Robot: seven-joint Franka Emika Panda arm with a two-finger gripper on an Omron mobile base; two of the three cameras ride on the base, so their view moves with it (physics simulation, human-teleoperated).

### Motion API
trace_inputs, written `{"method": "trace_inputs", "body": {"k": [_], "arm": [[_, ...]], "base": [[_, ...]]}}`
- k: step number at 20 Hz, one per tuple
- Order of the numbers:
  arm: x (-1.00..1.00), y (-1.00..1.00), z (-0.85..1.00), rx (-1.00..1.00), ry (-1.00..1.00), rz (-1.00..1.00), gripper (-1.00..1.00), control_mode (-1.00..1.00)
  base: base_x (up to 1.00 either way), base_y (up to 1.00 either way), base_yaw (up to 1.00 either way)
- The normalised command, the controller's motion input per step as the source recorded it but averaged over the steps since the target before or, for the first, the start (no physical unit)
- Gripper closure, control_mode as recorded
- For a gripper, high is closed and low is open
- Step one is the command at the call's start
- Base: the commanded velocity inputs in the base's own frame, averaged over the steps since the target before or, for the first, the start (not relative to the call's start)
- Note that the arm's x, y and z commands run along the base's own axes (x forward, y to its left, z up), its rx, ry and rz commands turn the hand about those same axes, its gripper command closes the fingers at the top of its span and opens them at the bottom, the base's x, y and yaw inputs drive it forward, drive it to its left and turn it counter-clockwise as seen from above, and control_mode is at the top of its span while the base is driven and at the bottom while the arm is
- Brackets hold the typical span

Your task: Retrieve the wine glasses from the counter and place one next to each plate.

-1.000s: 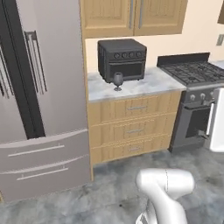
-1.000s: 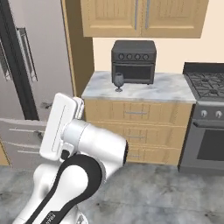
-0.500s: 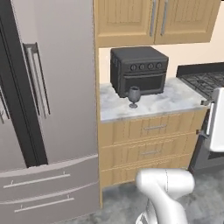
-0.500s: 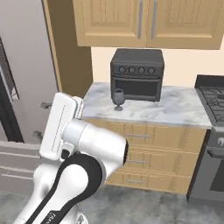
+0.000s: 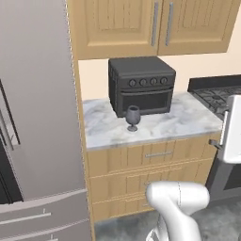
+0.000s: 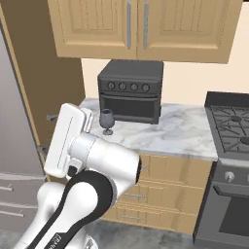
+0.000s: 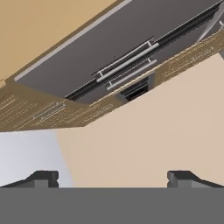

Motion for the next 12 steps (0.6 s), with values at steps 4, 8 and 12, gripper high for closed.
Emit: {"method": "trace_inputs", "body": {"k": [4, 8, 12], "arm": [[0.0, 0.0, 0.0, 0.0, 0.0, 0.0, -1.0, 1.0], [0.0, 0.0, 0.0, 0.0, 0.0, 0.0, -1.0, 1.0], [0.0, 0.0, 0.0, 0.0, 0.0, 0.0, -1.0, 1.0]], "base": [[0.08, -0.17, 0.03], [0.16, -0.02, 0.01], [0.63, 0.0, 0.0]]}}
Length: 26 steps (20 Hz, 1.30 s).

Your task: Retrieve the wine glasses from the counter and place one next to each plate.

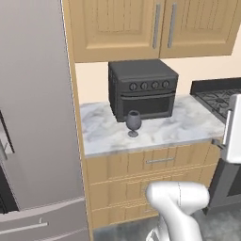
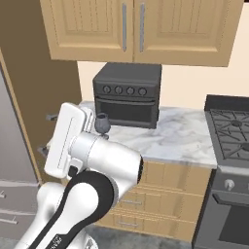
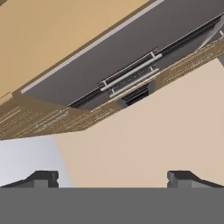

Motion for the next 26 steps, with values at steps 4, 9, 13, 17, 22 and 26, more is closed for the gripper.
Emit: {"method": "trace_inputs", "body": {"k": [4, 9, 13, 17, 22, 26], "arm": [[0.0, 0.0, 0.0, 0.0, 0.0, 0.0, -1.0, 1.0], [0.0, 0.0, 0.0, 0.0, 0.0, 0.0, -1.0, 1.0], [0.0, 0.0, 0.0, 0.0, 0.0, 0.0, -1.0, 1.0], [0.0, 0.0, 0.0, 0.0, 0.0, 0.0, -1.0, 1.0], [0.0, 0.0, 0.0, 0.0, 0.0, 0.0, -1.0, 1.0], [0.08, -0.05, -0.01, 0.03, 0.05, 0.07, -1.0, -1.0]], "base": [[0.49, -0.02, 0.0], [0.12, -0.01, 0.0], [0.13, 0.0, 0.18], [0.07, -0.03, 0.27], [0.11, -0.13, 0.26], [0.08, -0.06, 0.1]]}}
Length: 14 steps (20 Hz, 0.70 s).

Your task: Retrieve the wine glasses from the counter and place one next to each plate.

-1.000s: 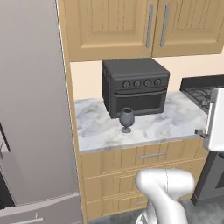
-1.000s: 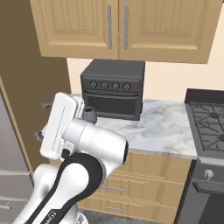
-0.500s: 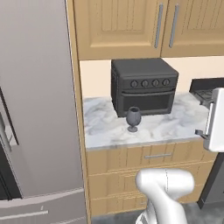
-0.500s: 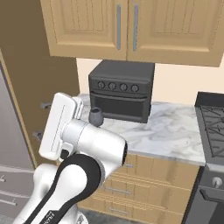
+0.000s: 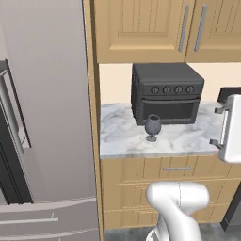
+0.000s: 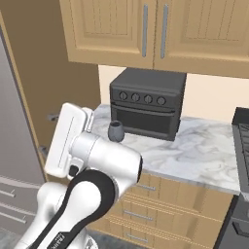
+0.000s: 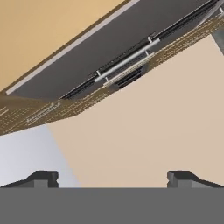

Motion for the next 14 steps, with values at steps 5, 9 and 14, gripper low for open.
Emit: {"method": "trace_inputs", "body": {"k": [5, 9, 14], "arm": [[0.22, -0.05, -0.11, 0.03, 0.25, 0.04, -1.0, -1.0], [0.6, -0.23, -0.46, 0.0, 0.5, 0.0, -1.0, -1.0], [0.5, -0.34, -0.49, 0.01, 0.46, 0.0, -1.0, -1.0]], "base": [[0.0, 0.0, 0.0], [0.0, 0.0, 0.0], [0.0, 0.0, 0.0]]}}
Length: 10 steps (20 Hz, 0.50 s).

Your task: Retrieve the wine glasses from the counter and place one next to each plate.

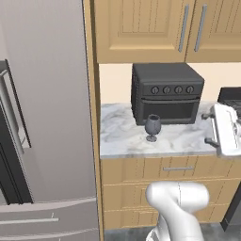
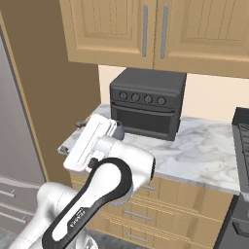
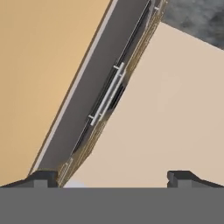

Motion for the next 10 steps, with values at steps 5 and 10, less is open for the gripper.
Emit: {"method": "trace_inputs", "body": {"k": [5, 10], "arm": [[0.44, -0.2, -0.47, 0.0, 0.31, 0.0, -1.0, -1.0], [0.32, -0.11, -0.14, 0.0, 0.1, -0.04, -1.0, -1.0]], "base": [[0.0, 0.0, 0.0], [0.0, 0.0, 0.0]]}}
